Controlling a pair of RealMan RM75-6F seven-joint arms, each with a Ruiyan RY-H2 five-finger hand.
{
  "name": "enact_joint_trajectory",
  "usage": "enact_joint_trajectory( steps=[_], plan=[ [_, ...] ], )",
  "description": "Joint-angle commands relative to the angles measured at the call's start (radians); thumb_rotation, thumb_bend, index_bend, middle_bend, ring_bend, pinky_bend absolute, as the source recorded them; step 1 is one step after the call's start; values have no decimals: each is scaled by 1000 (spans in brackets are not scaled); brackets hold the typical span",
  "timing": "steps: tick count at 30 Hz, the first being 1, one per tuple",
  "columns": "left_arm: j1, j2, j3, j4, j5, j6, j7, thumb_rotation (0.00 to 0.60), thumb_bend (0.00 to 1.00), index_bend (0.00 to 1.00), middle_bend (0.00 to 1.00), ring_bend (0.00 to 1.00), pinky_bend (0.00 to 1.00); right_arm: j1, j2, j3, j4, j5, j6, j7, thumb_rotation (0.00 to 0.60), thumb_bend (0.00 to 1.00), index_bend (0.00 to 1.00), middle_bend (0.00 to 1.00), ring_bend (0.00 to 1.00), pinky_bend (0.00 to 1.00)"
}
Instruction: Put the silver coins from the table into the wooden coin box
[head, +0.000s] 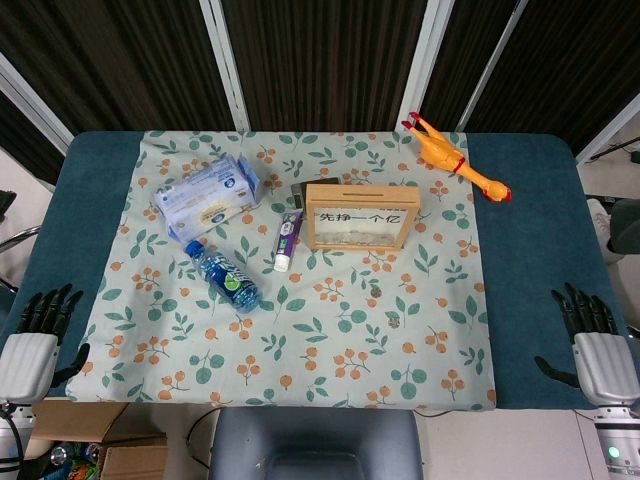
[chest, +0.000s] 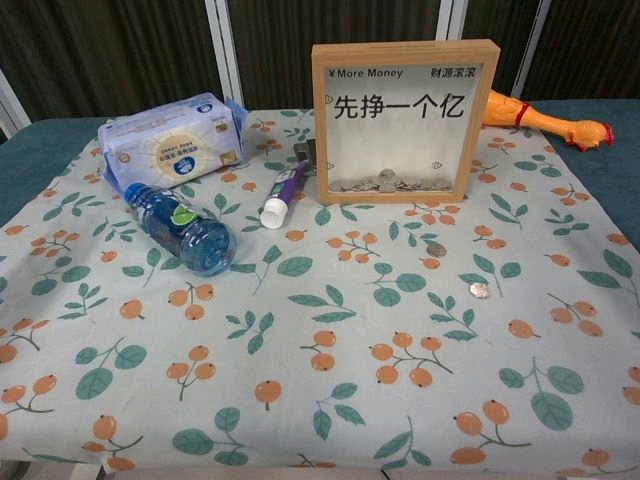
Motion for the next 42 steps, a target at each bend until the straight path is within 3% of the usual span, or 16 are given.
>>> enact_joint_trajectory(
  steps=[1,16,28,35,42],
  plan=[
    [-4,1,-1,-2,-8,-12,-1,600,375,0,0,0,0,0,2,1,-3,2,-3,-1,600,320,0,0,0,0],
    [-3,11,-5,-15,-1,8,0,600,375,0,0,0,0,31,-8,9,-3,-10,-35,-25,600,321,0,0,0,0],
    [-7,4,-9,-10,-12,-1,0,600,375,0,0,0,0,181,-35,59,-96,-13,-197,-169,600,321,0,0,0,0],
    [-5,-7,-3,-11,-14,-6,-3,600,375,0,0,0,0,304,-143,98,-78,79,-350,-290,600,321,0,0,0,0],
    [2,-14,4,-1,-10,2,-12,600,375,0,0,0,0,388,-288,140,2,204,-409,-390,600,320,0,0,0,0]
  ],
)
